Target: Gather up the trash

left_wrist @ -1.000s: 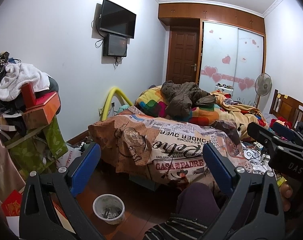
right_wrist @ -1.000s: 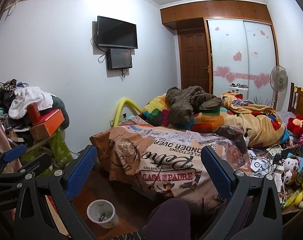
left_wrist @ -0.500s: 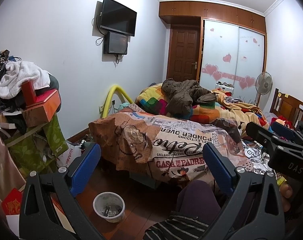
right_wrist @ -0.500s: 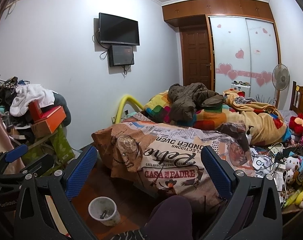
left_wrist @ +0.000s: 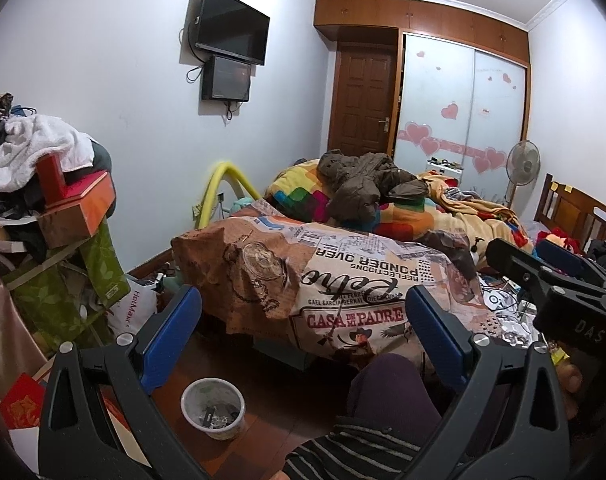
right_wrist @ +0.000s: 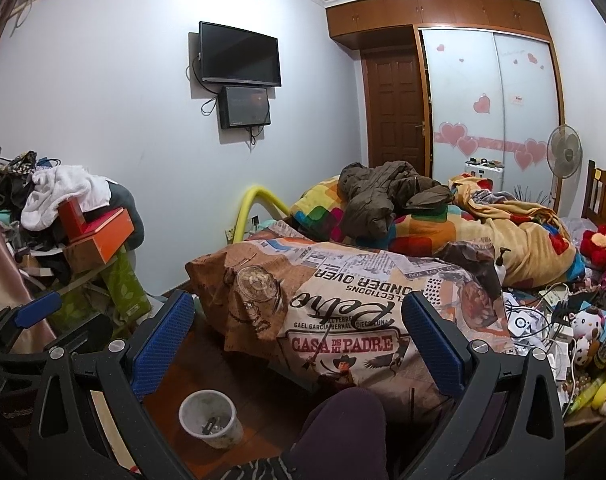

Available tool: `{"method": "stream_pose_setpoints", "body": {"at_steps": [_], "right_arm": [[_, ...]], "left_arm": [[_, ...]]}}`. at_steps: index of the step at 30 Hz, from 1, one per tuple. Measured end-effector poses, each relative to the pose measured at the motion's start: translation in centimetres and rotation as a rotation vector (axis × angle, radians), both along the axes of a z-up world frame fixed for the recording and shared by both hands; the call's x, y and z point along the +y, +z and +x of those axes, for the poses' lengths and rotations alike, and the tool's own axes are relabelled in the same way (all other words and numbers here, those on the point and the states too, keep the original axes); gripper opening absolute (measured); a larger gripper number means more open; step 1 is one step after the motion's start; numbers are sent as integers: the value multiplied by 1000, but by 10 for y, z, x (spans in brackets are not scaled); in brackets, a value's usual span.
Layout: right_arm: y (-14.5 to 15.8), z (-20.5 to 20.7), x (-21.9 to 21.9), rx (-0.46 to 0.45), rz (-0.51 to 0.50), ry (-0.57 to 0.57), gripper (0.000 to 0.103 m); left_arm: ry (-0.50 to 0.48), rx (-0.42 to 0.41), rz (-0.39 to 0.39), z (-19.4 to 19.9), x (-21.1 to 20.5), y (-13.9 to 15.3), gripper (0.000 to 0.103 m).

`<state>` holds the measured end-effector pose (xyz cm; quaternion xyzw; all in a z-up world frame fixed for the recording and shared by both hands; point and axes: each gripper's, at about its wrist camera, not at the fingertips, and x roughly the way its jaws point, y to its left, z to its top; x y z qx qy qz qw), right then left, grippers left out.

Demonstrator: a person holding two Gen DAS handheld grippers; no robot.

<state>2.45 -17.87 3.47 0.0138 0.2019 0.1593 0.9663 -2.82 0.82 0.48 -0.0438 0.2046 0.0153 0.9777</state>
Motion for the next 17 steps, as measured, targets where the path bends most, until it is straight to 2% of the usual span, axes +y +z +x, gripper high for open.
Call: {"method": "stream_pose_setpoints", "body": {"at_steps": [11, 17], "right_arm": [[-9, 9, 4, 35, 1, 7, 103], [-19, 26, 1, 85, 10, 0, 103]], "left_arm": [[-3, 20, -21, 6, 0, -4, 102], [-24, 48, 0, 22, -7, -9, 102]]}}
